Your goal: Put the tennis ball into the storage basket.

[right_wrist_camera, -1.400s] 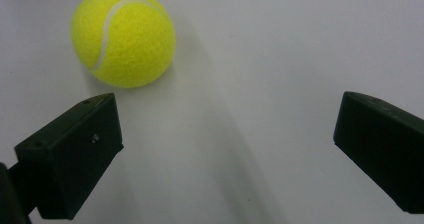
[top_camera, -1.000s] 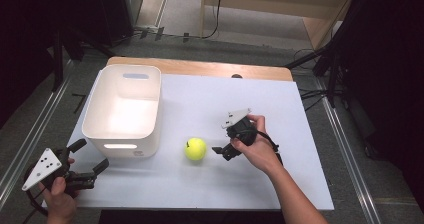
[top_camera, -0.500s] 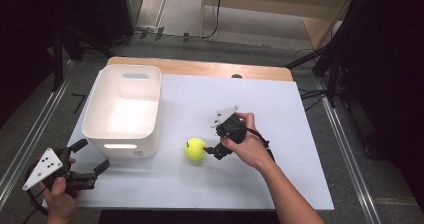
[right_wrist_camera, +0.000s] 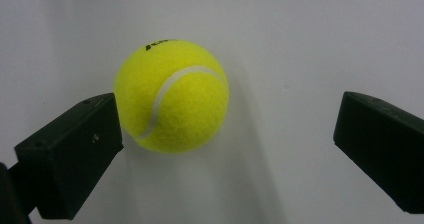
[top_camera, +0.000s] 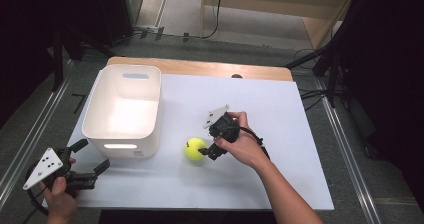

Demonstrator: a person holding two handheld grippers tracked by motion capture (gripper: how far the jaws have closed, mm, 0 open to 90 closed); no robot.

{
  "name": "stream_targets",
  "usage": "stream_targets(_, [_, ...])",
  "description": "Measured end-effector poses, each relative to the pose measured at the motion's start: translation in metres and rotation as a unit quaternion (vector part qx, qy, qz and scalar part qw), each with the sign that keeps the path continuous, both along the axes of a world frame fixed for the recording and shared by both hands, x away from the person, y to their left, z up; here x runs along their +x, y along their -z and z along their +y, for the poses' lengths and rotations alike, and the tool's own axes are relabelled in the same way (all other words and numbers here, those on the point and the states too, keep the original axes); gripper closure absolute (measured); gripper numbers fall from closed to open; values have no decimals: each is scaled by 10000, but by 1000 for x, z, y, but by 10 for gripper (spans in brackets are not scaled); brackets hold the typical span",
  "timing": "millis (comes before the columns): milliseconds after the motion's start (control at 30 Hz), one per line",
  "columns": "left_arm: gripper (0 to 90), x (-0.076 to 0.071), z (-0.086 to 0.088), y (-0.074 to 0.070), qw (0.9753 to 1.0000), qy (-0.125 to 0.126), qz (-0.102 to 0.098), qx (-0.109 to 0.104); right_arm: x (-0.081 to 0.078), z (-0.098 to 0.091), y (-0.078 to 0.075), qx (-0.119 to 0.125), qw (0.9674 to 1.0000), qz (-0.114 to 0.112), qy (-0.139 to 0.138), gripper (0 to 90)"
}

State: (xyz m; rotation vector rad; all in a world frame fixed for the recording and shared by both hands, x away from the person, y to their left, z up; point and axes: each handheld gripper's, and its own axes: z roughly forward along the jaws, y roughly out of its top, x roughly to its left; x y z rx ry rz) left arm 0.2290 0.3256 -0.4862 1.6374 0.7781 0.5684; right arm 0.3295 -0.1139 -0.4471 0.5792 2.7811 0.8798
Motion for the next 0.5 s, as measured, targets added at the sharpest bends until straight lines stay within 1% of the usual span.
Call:
stream_targets(100, [0, 0, 0, 0, 10000, 6, -7, -1, 0, 3, 0, -30, 10000, 17, -63, 0])
stream_targets(133, [0, 0, 0, 0, 10000, 6, -7, 2, 0, 4, 0, -52, 10000, 55, -22, 0])
stream_targets(167, [0, 0, 0, 0, 10000, 1, -6, 5, 1, 5, 1, -24, 9999, 17, -110, 0])
stream_targets(200, [0, 0, 0, 0, 10000, 4, -6, 1, 1, 6, 0, -76, 9999, 49, -96, 0])
stream_targets(233, [0, 0, 0, 0, 10000, -1, -8, 3, 1, 7, 0, -77, 9999, 60, -91, 0])
stream_targets(267, [0, 0, 0, 0, 10000, -6, -9, 2, 2, 8, 0, -85, 9998, 37, -150, 0])
stream_targets(333, [0, 0, 0, 0, 10000, 1, -10, 7, 2, 10, 0, -117, 9998, 75, -147, 0])
stream_targets(433, [0, 0, 0, 0, 10000, -1, -10, 11, 3, 12, 0, -155, 9995, 66, -250, 0])
stream_targets(500, [0, 0, 0, 0, 10000, 0, -10, 2, 3, 14, 0, -169, 9995, 104, -262, 0])
